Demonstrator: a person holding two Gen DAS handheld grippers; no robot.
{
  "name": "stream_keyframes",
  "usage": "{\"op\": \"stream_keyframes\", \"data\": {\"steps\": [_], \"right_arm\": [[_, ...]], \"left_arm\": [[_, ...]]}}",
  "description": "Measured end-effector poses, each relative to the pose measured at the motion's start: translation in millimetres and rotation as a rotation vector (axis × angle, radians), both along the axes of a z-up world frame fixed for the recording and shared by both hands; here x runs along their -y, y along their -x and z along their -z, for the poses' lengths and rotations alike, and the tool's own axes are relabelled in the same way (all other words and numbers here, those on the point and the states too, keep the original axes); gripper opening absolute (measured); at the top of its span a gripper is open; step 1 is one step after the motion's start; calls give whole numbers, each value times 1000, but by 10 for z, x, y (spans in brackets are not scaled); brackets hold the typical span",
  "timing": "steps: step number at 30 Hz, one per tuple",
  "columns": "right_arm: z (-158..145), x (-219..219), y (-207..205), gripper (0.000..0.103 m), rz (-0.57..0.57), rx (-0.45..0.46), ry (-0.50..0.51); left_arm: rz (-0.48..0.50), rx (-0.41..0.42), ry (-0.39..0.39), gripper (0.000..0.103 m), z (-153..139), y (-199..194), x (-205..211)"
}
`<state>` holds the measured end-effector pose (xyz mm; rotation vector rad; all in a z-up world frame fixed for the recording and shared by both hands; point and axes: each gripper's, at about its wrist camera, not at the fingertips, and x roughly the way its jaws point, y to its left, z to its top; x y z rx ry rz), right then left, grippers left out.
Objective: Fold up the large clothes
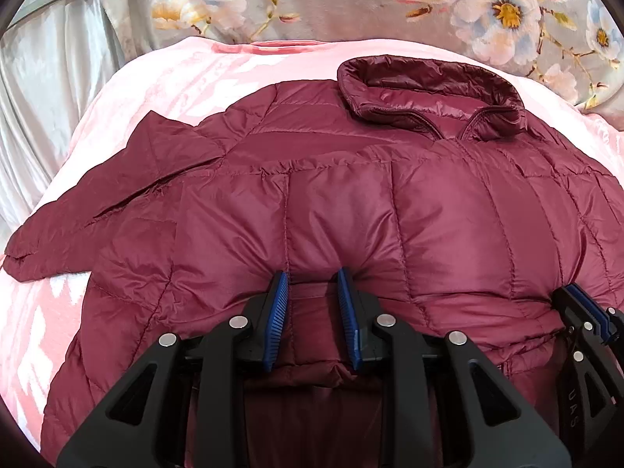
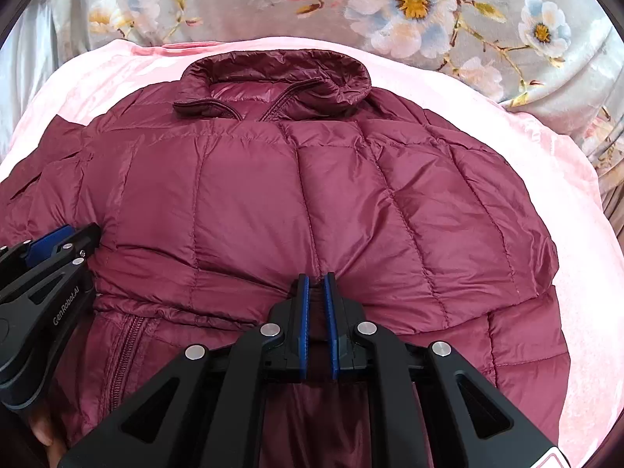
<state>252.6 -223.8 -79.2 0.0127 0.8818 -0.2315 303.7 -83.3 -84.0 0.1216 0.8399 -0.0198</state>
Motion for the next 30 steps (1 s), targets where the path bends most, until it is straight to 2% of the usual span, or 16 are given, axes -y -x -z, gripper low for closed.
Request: {"op": "stream_keyframes", "data": {"steps": [8,11,13,14,16,17,18,19,20,22,27,30], "right_arm": [[-1,-11,-8,11,2,-5,15],[-9,-13,-12,11,1,-6,15],[-14,-22,-14,11,2,-6,14],[-26,-27,-9,12,3,-4,19],[-97,-69,48,15,6,6,21],[-153,-111,92,19,1,25,0],[-201,-149,120,23,-2,39,-20],[-254,-198,163,33,-5,59,-47],[-306,-269,206,39,-12,81,-79],[-375,-437,248,40,-42,100,-97],[-420,-893,357,45,-113,128,-28],[-419,-974,423,49,-129,132,-34]], "left_arm": [[0,0,-2,25,-1,1,9],[1,-3,44,27,-16,-3,-49],[3,-6,130,39,-70,11,-191],[-8,-9,150,43,-106,26,-278],[-51,1,174,59,-231,108,-520],[-72,21,201,65,-333,176,-725],[-90,40,215,76,-405,223,-889],[-117,62,220,84,-477,269,-1078],[-163,83,212,87,-551,301,-1335],[-240,94,205,89,-614,315,-1747],[-513,68,225,89,-523,268,-3069],[-670,39,290,89,-363,282,-3821]]}}
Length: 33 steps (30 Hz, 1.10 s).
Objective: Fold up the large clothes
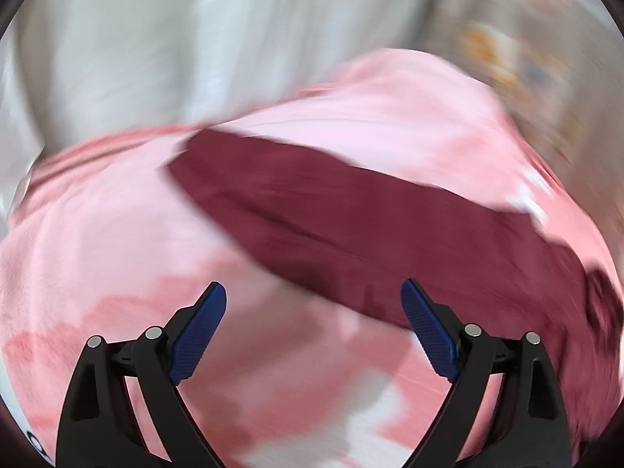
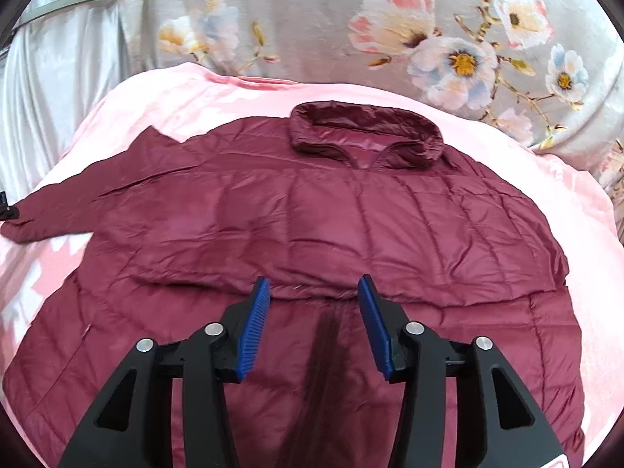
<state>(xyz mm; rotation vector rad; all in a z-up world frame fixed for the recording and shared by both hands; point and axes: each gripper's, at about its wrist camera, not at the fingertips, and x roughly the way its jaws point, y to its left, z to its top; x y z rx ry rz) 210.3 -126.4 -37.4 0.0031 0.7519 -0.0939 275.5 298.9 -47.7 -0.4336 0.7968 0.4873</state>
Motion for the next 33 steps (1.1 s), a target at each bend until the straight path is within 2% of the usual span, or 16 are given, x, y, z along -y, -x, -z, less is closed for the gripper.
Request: {"op": "stream_keyframes", "data": {"steps": [2,4,8,10,11,13,14,15,16,18,23,27,30,33], "right_arm": [[32,1,29,51,11,-7,-14],[69,17,44,51,23,-15,-23],[170,52,78,51,58,-42,-36],[184,84,96,51,78,-47,-48],[180,98,110,51,84,-44,-54],[166,117,162,51,96,-34,-61],[158,123,187,51,98,-30,-62],[148,121,222,51,99,-24,-61],[132,110,281,51,99,-14,-58],[102,91,375,51,96,1,-52],[36,48,613,51,71,27,-19],[12,150,795,52,74,32,-25],[-1,312,897,52,100,31,-41],[-25,516,991,52,138,35,-48]], "left_arm": [[-93,-9,56,88,110,18,-435],[-147,-7,101,88,204,-9,-733],[-140,2,165,87,320,-159,-902],[-146,-4,156,82,355,-243,-880],[-146,-2,140,77,350,-284,-881],[-108,-17,119,45,336,-397,-816],[-91,-20,117,33,311,-454,-785],[-69,-26,109,9,286,-483,-742],[-49,-32,91,4,225,-524,-646],[-21,-8,46,1,93,-483,-514],[167,150,-103,0,-679,-445,442],[399,263,-124,0,-1208,-358,1453],[596,297,-114,1,-1399,-299,2376],[763,270,-68,1,-1316,-248,3202]]}}
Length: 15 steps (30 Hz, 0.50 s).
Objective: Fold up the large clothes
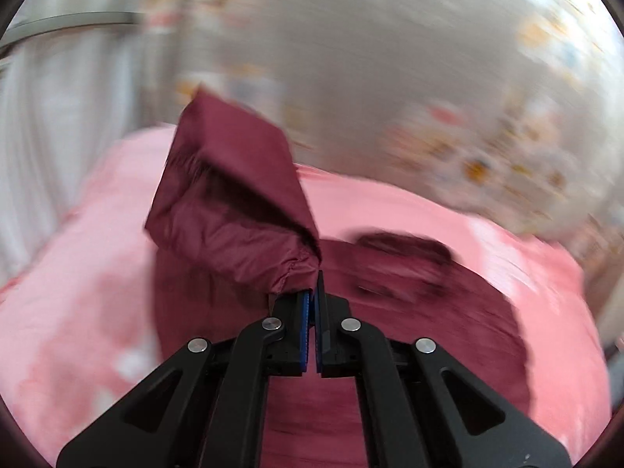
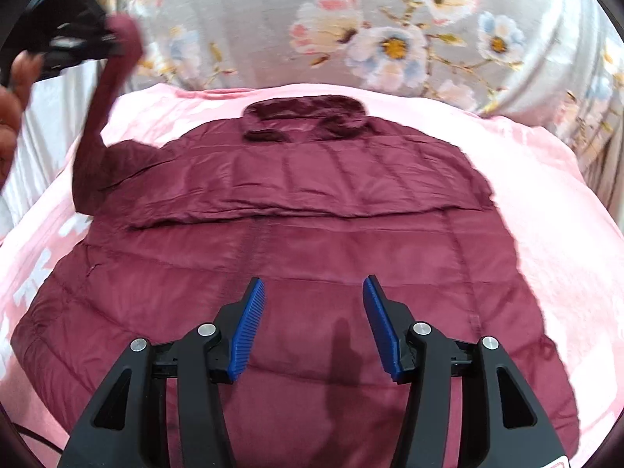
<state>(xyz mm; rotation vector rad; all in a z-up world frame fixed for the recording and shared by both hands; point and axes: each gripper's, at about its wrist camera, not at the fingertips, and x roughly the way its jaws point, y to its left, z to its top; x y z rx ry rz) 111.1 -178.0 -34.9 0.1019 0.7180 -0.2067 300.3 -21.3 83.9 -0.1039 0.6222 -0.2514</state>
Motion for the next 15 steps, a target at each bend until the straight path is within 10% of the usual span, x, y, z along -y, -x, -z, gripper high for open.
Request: {"op": "stream_keyframes", "data": {"steps": [4,7,15], "right_arm": [[0,282,127,60,63,11,0],[46,513,191,62,107,-2,-6],[-92,849,-28,65,103,40,-83]], "left_arm": [[145,-77,-38,15,413,140,862],[191,-121,-56,66,677,324,1148],[82,-57,19,82,574,370,423]]}}
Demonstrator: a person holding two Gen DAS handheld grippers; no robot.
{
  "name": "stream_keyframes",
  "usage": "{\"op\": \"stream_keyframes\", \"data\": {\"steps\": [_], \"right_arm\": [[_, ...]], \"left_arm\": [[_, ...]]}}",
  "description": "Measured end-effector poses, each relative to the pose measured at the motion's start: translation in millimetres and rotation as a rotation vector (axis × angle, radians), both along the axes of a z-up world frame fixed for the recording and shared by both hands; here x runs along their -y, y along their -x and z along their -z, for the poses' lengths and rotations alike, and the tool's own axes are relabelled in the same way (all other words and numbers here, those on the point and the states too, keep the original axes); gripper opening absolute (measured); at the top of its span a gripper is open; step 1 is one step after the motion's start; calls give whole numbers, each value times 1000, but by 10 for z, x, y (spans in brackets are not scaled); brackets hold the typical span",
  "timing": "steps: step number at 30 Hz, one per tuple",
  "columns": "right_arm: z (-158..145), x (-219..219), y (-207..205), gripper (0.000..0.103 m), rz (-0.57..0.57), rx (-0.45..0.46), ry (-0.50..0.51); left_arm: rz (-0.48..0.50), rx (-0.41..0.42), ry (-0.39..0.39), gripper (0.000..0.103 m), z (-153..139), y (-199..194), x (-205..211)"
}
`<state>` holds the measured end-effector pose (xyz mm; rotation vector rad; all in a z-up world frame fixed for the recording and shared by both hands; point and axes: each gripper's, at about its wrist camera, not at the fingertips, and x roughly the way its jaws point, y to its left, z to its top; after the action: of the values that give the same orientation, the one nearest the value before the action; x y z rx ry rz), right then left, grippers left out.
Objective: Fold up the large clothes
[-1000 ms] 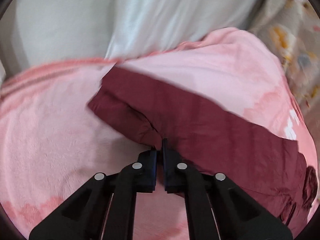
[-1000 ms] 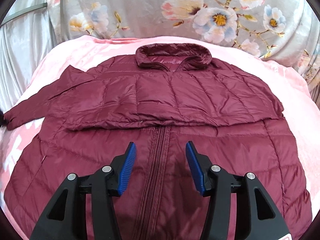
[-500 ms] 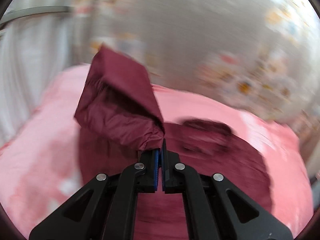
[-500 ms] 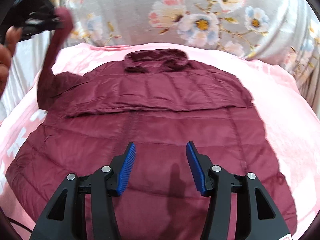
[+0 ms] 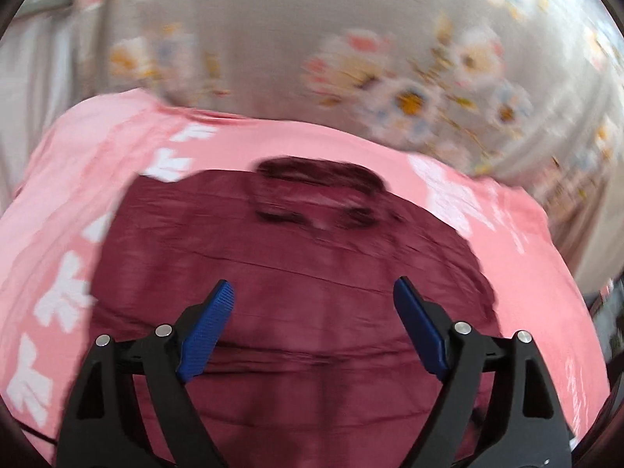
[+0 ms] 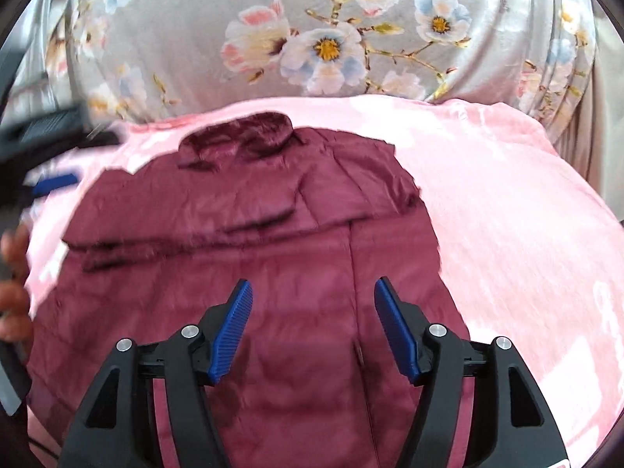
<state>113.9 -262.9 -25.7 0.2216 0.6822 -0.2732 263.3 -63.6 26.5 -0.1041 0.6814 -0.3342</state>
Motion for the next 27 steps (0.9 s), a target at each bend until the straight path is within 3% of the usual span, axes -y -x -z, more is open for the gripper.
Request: {"op": "stream_keyframes", "data": {"steps": [4,7,13,14,15,16,17,20,23,27], "right_arm": [[-46,84,-360,66,-17,-1,-53],[-10,150,-658,66,-19,-26,-96],[322,369,-1211,66,14,-107,-314],[367,380,-1261,59,13,-110,-341],[391,375,-1295,44,4,-105,-354],[390,365,-1338,12,-13,-109,-356],[365,368,-1368,2,-21,-108,-357],[62,427,-1292,2,-14,-1,-326],[-317,451,-1204,2,7,84,-215],[-620,495,-1173,2,17,109,-86]], "left_arm": [[-124,-79,39,81,125,-298,-667],[-218,-223,159,79,405,-543,-1256],[-299,-364,381,78,792,-756,-1837],[-305,-381,409,77,827,-773,-1868],[-307,-396,444,77,862,-795,-1899],[-301,-405,465,77,879,-806,-1911],[-298,-411,482,76,891,-826,-1921],[-292,-419,516,76,896,-866,-1915],[-295,-409,494,76,883,-908,-1849],[-283,-419,459,76,887,-957,-1677]]}}
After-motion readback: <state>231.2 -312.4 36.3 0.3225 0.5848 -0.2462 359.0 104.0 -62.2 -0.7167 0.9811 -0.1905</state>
